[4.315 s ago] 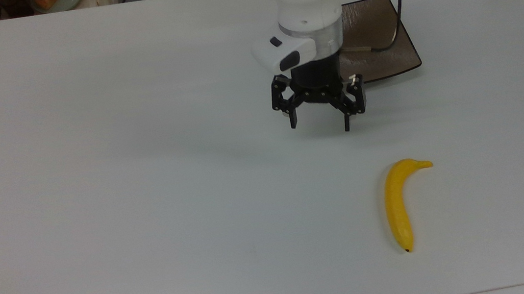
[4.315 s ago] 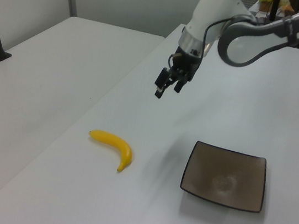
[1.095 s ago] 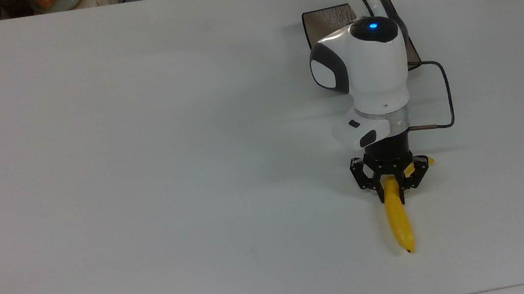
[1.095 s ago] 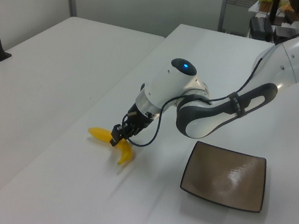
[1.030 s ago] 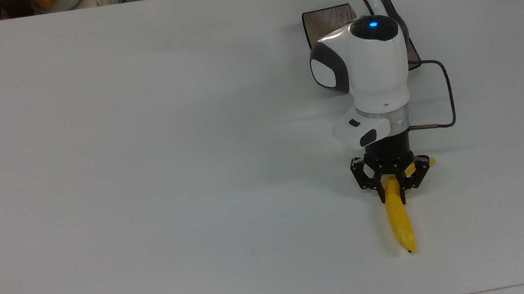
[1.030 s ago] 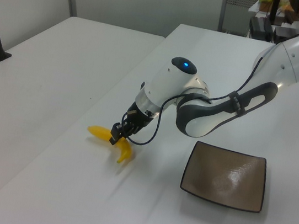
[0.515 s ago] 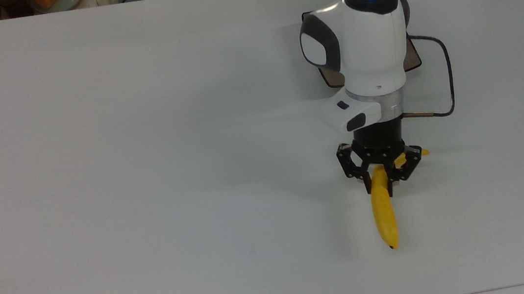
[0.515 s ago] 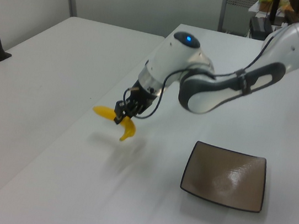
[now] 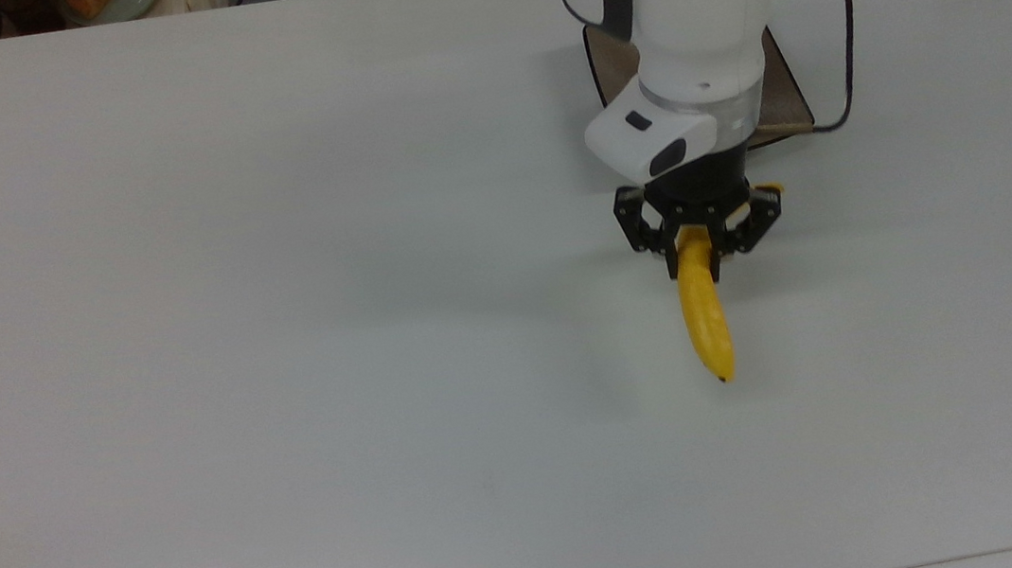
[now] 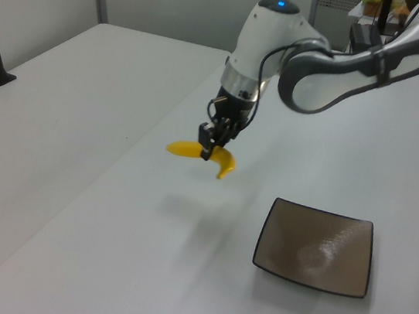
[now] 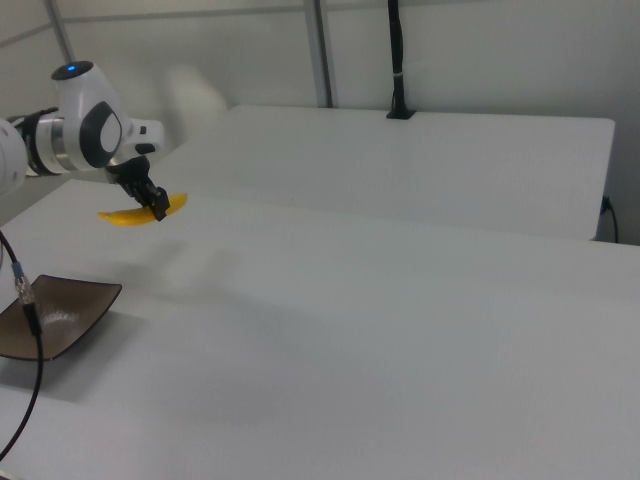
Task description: Bananas placed on a ceramic plate
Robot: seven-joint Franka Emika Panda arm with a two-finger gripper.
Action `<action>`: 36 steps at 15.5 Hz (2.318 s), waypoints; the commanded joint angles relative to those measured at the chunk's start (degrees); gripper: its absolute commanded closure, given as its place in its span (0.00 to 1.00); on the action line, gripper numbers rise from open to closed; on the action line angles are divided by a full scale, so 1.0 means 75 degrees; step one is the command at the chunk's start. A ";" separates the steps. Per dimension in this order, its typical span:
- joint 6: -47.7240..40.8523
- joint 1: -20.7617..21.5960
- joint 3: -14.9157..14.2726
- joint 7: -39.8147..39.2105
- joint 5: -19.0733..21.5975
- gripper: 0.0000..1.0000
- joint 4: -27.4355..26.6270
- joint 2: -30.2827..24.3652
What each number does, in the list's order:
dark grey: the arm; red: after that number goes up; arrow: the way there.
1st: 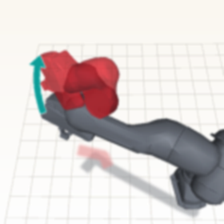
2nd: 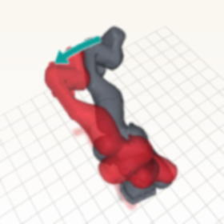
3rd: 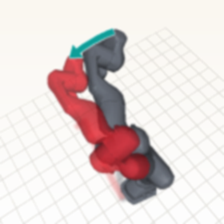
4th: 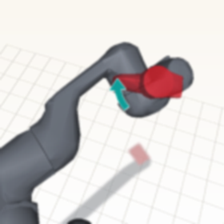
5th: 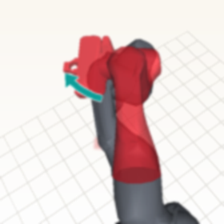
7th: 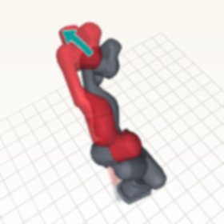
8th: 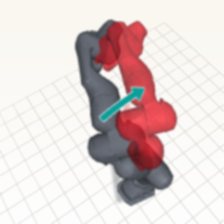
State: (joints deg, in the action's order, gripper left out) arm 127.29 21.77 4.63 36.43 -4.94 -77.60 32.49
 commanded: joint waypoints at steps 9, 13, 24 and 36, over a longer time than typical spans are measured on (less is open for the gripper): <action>-0.0870 -0.0043 0.0554 -0.1670 0.0776 0.65 -0.3608 -0.3206; -0.1619 -0.0055 0.0988 -0.1705 0.0776 0.64 -0.3997 -0.3500; -0.1808 -0.0067 0.1188 -0.1647 0.0765 0.00 -0.4079 -0.3418; -0.3975 -0.0606 0.0264 -0.4199 0.0612 0.00 -0.3177 -0.3710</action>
State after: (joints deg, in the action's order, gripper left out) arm 102.38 17.49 10.51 10.62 -0.52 -103.46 6.77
